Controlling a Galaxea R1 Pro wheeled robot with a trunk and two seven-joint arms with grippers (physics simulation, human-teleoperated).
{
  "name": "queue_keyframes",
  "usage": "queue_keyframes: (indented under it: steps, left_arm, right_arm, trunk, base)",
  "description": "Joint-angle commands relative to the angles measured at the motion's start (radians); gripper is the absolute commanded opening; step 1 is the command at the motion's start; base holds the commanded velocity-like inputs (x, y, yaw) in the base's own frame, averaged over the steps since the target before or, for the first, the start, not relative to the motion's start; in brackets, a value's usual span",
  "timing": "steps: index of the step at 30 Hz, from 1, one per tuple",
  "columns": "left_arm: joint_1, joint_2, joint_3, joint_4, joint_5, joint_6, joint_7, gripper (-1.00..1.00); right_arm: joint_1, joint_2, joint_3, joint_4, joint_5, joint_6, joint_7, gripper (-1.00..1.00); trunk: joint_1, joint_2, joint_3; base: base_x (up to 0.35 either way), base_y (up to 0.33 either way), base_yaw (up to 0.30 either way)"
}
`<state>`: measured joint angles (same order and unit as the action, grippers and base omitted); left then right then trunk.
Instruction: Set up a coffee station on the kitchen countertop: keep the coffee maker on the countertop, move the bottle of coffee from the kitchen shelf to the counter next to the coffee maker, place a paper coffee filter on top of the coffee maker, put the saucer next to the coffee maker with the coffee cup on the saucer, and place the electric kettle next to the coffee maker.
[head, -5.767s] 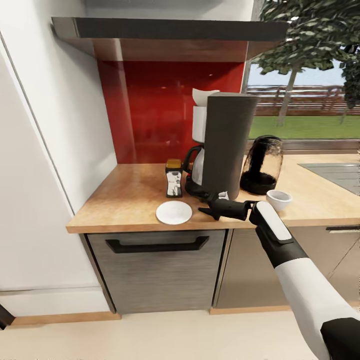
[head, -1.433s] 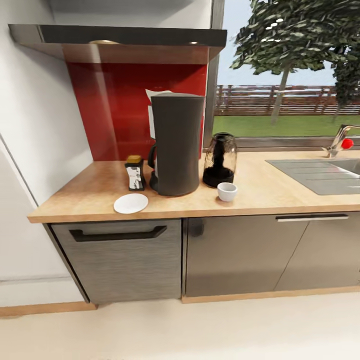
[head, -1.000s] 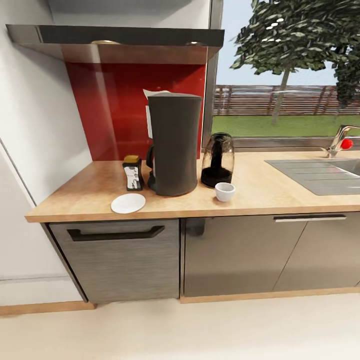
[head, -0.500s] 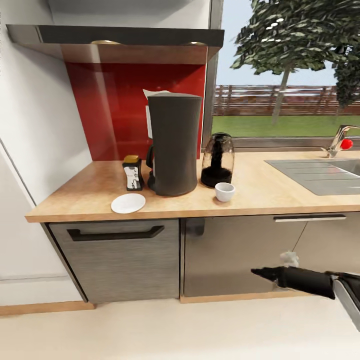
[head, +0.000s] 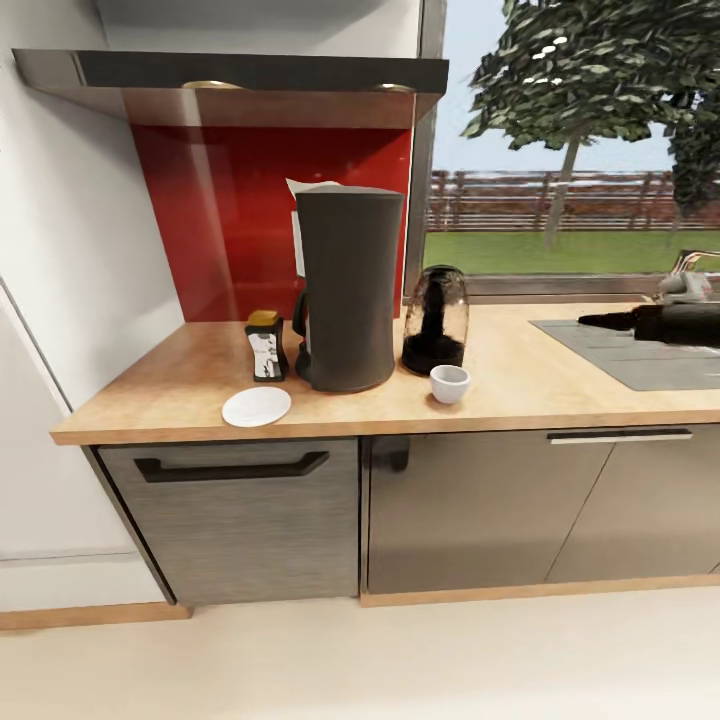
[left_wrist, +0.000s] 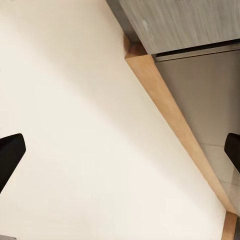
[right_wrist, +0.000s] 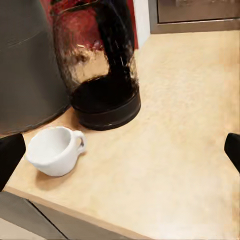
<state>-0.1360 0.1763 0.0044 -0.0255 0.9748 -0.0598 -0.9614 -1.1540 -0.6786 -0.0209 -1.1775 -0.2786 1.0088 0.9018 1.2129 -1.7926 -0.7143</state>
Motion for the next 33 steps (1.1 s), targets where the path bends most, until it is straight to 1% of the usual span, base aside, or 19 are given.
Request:
queue_keyframes:
  steps: [1, 3, 4, 7, 8, 10, 11, 12, 13, 14, 15, 16, 17, 19, 20, 22, 24, 27, 33]
  left_arm:
    - [-0.001, 0.0, 0.0, 0.001, -0.002, -0.006, -0.003, 1.0]
    - [-0.001, 0.0, 0.0, 0.001, -0.002, -0.006, -0.003, 1.0]
    - [-0.001, 0.0, 0.0, 0.001, -0.002, -0.006, -0.003, 1.0]
    - [-0.001, 0.0, 0.0, 0.001, -0.002, -0.006, -0.003, 1.0]
    - [-0.001, 0.0, 0.0, 0.001, -0.002, -0.006, -0.003, 1.0]
    - [-0.001, 0.0, 0.0, 0.001, -0.002, -0.006, -0.003, 1.0]
    - [-0.001, 0.0, 0.0, 0.001, -0.002, -0.006, -0.003, 1.0]
    - [-0.001, 0.0, 0.0, 0.001, -0.002, -0.006, -0.003, 1.0]
    - [-0.001, 0.0, 0.0, 0.001, -0.002, -0.006, -0.002, 1.0]
    - [-0.001, 0.0, 0.0, 0.001, -0.002, -0.006, -0.002, 1.0]
    - [-0.001, 0.0, 0.0, 0.001, -0.002, -0.006, -0.002, 1.0]
    - [-0.001, 0.0, 0.0, 0.001, -0.002, -0.006, -0.002, 1.0]
    - [-0.001, 0.0, 0.0, 0.001, -0.002, -0.006, -0.002, 1.0]
    - [-0.001, 0.0, 0.0, 0.001, -0.002, -0.006, -0.002, 1.0]
    - [-0.001, 0.0, 0.0, 0.001, -0.002, -0.006, -0.002, 1.0]
    - [-0.001, 0.0, 0.0, 0.001, -0.002, -0.006, -0.002, 1.0]
    - [-0.001, 0.0, 0.0, 0.001, -0.002, -0.006, -0.002, 1.0]
    - [-0.001, 0.0, 0.0, 0.001, -0.002, -0.006, -0.002, 1.0]
    - [-0.001, 0.0, 0.0, 0.001, -0.002, -0.006, -0.002, 1.0]
  right_arm:
    - [-0.086, 0.0, 0.075, 0.076, 0.051, 0.003, 0.005, 1.0]
    - [-0.156, 0.002, 0.142, 0.145, 0.093, 0.002, 0.005, 1.0]
    - [-0.209, 0.008, 0.193, 0.2, 0.128, 0.001, 0.003, 1.0]
    - [-0.258, 0.026, 0.239, 0.251, 0.184, 0.0, 0.001, 1.0]
    - [-0.276, 0.048, 0.257, 0.271, 0.236, 0.0, -0.001, 1.0]
    - [-0.288, 0.078, 0.275, 0.285, 0.306, 0.0, -0.002, 1.0]
    - [-0.296, 0.109, 0.297, 0.295, 0.388, 0.0, -0.002, 1.0]
    - [-0.301, 0.132, 0.318, 0.304, 0.463, 0.0, 0.002, 1.0]
    - [-0.307, 0.161, 0.348, 0.328, 0.563, 0.0, 0.022, 1.0]
    - [-0.307, 0.164, 0.351, 0.334, 0.574, 0.0, 0.025, 1.0]
    - [-0.309, 0.173, 0.36, 0.353, 0.601, -0.001, 0.033, 1.0]
    - [-0.309, 0.174, 0.371, 0.357, 0.606, -0.001, 0.035, 1.0]
    - [-0.309, 0.175, 0.393, 0.359, 0.609, -0.001, 0.036, 1.0]
    - [-0.309, 0.176, 0.421, 0.361, 0.61, -0.002, 0.037, 1.0]
    - [-0.309, 0.176, 0.447, 0.362, 0.61, -0.002, 0.042, 1.0]
    - [-0.309, 0.177, 0.471, 0.362, 0.611, -0.002, 0.064, 1.0]
    - [-0.309, 0.181, 0.483, 0.362, 0.611, -0.002, 0.091, 1.0]
    - [-0.309, 0.183, 0.491, 0.36, 0.612, -0.002, 0.11, 1.0]
    - [-0.309, 0.194, 0.495, 0.358, 0.61, -0.002, 0.122, 1.0]
  trunk:
    - [0.0, 0.0, -0.001]
    - [0.0, 0.0, -0.001]
    - [0.0, 0.0, -0.001]
    - [0.0, 0.0, -0.001]
    - [0.0, 0.0, -0.001]
    - [0.0, 0.0, -0.001]
    - [0.0, 0.0, -0.001]
    - [0.0, 0.0, -0.001]
    - [0.0, 0.0, -0.001]
    - [0.0, 0.0, -0.001]
    - [0.0, 0.0, -0.001]
    - [0.0, 0.0, -0.001]
    - [0.0, 0.0, -0.001]
    - [0.0, 0.0, -0.001]
    - [0.0, 0.0, -0.001]
    - [0.0, 0.0, -0.001]
    - [0.0, 0.0, -0.001]
    - [0.0, 0.0, -0.001]
    - [0.0, 0.0, -0.001]
  base:
    - [0.0, 0.0, 0.0]
    - [0.0, 0.0, 0.0]
    - [0.0, 0.0, 0.0]
    - [0.0, 0.0, 0.0]
    - [0.0, 0.0, 0.0]
    - [0.0, 0.0, 0.0]
    - [0.0, 0.0, 0.0]
    - [0.0, 0.0, 0.0]
    - [0.0, 0.0, 0.0]
    - [0.0, 0.0, 0.0]
    - [0.0, 0.0, 0.0]
    - [0.0, 0.0, 0.0]
    - [0.0, 0.0, 0.0]
    - [0.0, 0.0, 0.0]
    - [0.006, 0.0, 0.0]
    - [0.061, 0.0, 0.0]
    - [0.159, 0.0, 0.0]
    - [0.128, 0.0, 0.0]
    - [0.05, 0.0, 0.0]
